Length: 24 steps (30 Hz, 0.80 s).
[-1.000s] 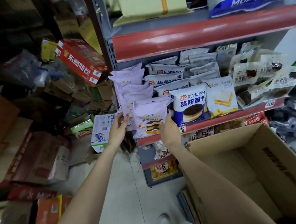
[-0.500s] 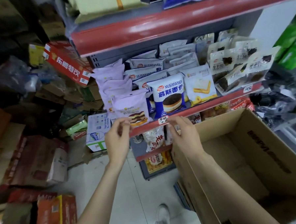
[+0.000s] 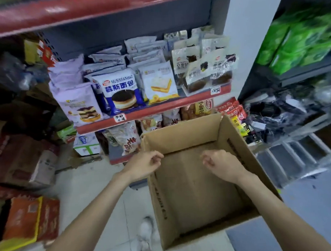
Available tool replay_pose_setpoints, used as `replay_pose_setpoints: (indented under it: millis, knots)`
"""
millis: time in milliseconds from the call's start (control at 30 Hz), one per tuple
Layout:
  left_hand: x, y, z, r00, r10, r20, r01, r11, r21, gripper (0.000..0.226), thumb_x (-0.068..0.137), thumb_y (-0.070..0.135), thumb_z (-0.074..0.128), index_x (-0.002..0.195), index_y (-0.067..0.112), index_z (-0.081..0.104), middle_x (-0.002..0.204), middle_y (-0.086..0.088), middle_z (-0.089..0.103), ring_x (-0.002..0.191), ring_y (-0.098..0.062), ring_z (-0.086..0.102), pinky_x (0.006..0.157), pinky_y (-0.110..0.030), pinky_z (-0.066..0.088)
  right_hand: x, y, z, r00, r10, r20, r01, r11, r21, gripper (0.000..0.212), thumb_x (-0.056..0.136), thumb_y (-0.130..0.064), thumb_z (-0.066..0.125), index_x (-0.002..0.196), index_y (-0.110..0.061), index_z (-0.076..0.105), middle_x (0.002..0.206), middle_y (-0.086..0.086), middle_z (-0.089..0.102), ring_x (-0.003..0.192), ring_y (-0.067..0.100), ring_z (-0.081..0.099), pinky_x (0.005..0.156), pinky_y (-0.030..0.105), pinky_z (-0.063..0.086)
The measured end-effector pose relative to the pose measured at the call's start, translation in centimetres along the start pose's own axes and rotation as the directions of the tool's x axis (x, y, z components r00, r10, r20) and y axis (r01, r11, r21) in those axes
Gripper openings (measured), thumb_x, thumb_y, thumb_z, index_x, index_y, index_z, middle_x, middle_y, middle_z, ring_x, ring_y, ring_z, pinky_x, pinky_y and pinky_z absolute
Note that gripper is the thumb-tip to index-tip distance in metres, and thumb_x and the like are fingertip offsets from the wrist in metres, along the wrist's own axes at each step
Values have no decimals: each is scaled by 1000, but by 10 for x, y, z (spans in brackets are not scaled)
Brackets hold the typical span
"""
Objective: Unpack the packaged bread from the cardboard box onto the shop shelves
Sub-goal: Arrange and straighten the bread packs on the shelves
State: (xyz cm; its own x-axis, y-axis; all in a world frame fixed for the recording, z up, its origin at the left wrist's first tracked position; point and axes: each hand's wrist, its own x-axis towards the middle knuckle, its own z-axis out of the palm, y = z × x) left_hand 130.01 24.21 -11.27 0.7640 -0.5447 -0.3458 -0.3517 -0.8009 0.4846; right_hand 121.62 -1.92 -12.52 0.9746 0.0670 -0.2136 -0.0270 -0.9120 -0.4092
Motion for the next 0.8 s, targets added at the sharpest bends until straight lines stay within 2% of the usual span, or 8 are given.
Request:
replay_pose_setpoints:
  millis: [67, 200, 333, 433, 500, 567, 667, 800]
  knots:
    - [9, 34, 2, 1000, 2, -20, -1, 999, 43, 29, 96, 31, 50, 124, 28, 56, 119, 15, 61, 107, -2, 55, 87, -23, 46, -18, 32, -19, 1000, -7, 18, 7, 1000, 2, 19, 92, -26, 49, 108, -22, 57, 101, 2, 67, 94, 25, 64, 77, 42, 54]
    - [35, 91, -9, 974, 17, -224, 6, 995, 100, 29, 96, 36, 47, 124, 32, 55, 118, 14, 63, 103, -5, 60, 86, -30, 51, -37, 80, -70, 999, -12, -36, 14, 998, 57, 23, 93, -21, 52, 115, -24, 59, 106, -7, 67, 96, 13, 63, 80, 34, 54]
    - [58, 127, -27, 870, 78, -486, -36, 995, 94, 24, 96, 34, 48, 116, 32, 60, 110, 15, 66, 101, -5, 60, 78, -27, 50, -27, 112, -115, 983, -34, -179, 56, 991, 121, 25, 92, -16, 53, 114, -22, 62, 105, -6, 66, 88, 8, 61, 73, 23, 47]
    - [80, 145, -44, 786, 146, -601, -58, 985, 162, 22, 95, 32, 51, 113, 30, 62, 108, 15, 66, 101, -4, 60, 69, -18, 43, 2, 131, -144, 952, -57, -302, 118, 975, 189, 22, 90, -15, 57, 110, -22, 64, 103, -4, 68, 92, 12, 63, 76, 26, 47]
    - [99, 150, -55, 751, 107, -652, -42, 992, 116, 22, 94, 32, 54, 115, 29, 62, 108, 16, 65, 100, -4, 59, 68, -17, 42, 25, 138, -164, 931, -40, -362, 138, 959, 249, 22, 90, -15, 59, 111, -19, 64, 105, -1, 68, 96, 13, 63, 81, 29, 50]
    - [121, 151, -66, 723, 48, -689, -42, 999, 26, 25, 92, 33, 56, 117, 28, 59, 111, 14, 63, 102, -7, 59, 76, -25, 49, 47, 144, -183, 921, 2, -390, 128, 944, 305, 24, 89, -15, 60, 112, -20, 62, 110, 0, 66, 99, 15, 63, 86, 35, 51]
    - [159, 147, -83, 693, -40, -720, -16, 997, -71, 31, 91, 34, 58, 121, 24, 56, 120, 6, 61, 107, -13, 57, 85, -34, 50, 77, 154, -205, 914, 13, -405, 132, 935, 329, 25, 90, -19, 59, 115, -21, 60, 115, 0, 63, 101, 17, 60, 85, 40, 51]
    - [208, 141, -98, 720, -65, -691, 34, 998, -59, 44, 90, 39, 59, 129, 20, 50, 131, 1, 55, 120, -19, 51, 93, -35, 46, 119, 167, -222, 911, 10, -412, 134, 938, 319, 29, 91, -21, 60, 119, -22, 57, 119, -1, 61, 102, 16, 58, 87, 39, 49]
